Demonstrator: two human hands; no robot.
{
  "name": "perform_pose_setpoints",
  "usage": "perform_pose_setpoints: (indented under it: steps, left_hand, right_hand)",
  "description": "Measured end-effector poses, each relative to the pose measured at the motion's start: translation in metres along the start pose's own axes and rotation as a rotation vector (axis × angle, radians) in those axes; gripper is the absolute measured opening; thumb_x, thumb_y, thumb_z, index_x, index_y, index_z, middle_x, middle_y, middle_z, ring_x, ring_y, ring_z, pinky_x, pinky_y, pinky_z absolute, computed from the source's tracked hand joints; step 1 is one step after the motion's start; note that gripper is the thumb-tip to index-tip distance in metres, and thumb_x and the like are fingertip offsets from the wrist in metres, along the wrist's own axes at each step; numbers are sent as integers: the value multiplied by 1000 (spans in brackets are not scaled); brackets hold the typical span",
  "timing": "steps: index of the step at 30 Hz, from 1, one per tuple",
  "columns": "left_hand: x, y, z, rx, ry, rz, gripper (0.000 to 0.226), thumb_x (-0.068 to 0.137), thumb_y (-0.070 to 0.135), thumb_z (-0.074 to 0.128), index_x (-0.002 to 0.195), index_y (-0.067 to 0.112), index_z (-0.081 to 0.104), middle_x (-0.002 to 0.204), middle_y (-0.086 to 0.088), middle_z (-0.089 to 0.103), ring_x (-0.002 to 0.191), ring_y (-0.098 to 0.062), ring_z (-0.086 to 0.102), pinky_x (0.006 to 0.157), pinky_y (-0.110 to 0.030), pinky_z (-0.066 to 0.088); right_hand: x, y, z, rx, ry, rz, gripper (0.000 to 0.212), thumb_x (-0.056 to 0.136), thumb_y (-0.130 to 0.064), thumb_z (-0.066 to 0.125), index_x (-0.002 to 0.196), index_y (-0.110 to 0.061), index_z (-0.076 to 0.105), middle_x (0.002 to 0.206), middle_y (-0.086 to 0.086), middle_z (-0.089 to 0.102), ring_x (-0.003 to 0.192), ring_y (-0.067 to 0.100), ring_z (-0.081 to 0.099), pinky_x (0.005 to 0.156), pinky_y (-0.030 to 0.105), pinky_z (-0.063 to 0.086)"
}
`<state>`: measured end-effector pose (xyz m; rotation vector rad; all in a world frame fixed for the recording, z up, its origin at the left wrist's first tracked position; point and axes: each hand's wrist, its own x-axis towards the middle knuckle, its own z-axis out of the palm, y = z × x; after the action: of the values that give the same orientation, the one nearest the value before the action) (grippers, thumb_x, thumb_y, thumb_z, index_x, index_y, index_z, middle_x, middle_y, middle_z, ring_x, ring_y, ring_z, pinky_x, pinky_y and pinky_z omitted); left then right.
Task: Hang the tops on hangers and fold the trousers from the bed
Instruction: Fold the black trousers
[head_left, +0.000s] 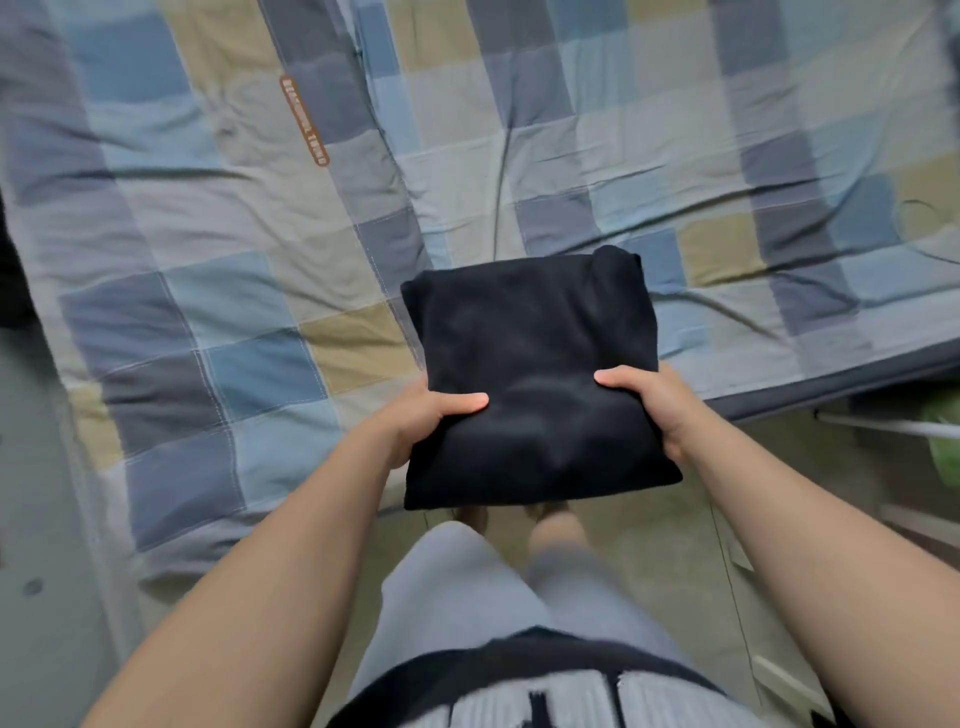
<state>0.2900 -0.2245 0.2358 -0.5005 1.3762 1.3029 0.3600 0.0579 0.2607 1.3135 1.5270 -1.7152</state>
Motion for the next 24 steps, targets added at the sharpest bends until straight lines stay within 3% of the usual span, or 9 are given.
perform_pose_setpoints:
  steps: [3,7,12,14,16,18,22,24]
  left_hand:
    - [-34,29,19,74,-27,111,64,75,24,86,133,25,59,121,8,73,111,-15,70,95,-33,51]
    - [-70,68,54,189,-108,271,61,69,24,86,126,25,64,119,7,74,111,-16,70,97,-35,51]
    - [-101,110,118,376,-280,374,52,76,21,85,124,28,65,119,6,74,108,-17,71,95,-36,53]
    - [-111,122,151,430,-348,410,54,74,26,86,124,29,65,118,7,74,108,-16,72,87,-29,57]
    - [-124,128,187,470,-411,429,58,70,33,88,123,30,65,117,7,74,105,-16,72,80,-23,58]
    - [-136,128,227,519,-468,445,61,68,38,89,123,29,66,118,6,74,105,-18,73,83,-27,59]
    - [-163,107,311,595,-545,521,62,61,49,92,117,32,70,115,7,75,103,-17,74,78,-25,60]
    - [-179,88,355,618,-571,579,58,61,50,92,113,38,71,115,8,75,104,-17,73,84,-31,59]
  right_hand:
    - [-54,-11,-13,122,62,-106,47,66,-22,83,111,-12,73,103,5,78,96,26,74,78,35,59]
    - [-122,-21,-38,273,151,-225,34,77,-15,79,109,-10,73,102,7,78,92,26,75,66,29,60]
    - [-200,-12,-84,442,310,-350,31,76,-16,81,105,-10,73,101,7,78,90,26,76,67,31,60]
    - [-227,1,-104,519,382,-401,32,72,-17,83,102,-11,73,98,6,78,87,25,76,63,30,60]
    - [-253,19,-124,590,451,-433,44,64,-23,87,104,-11,71,97,5,78,87,26,76,62,30,60]
    - [-279,40,-146,653,495,-462,54,59,-27,89,108,-12,72,101,7,78,91,27,76,65,33,61]
    - [-335,92,-195,740,554,-542,41,62,-29,88,100,-19,79,106,8,77,95,29,75,69,36,61]
    - [-364,121,-220,774,602,-589,37,65,-28,87,101,-21,79,105,6,77,94,27,75,67,35,61]
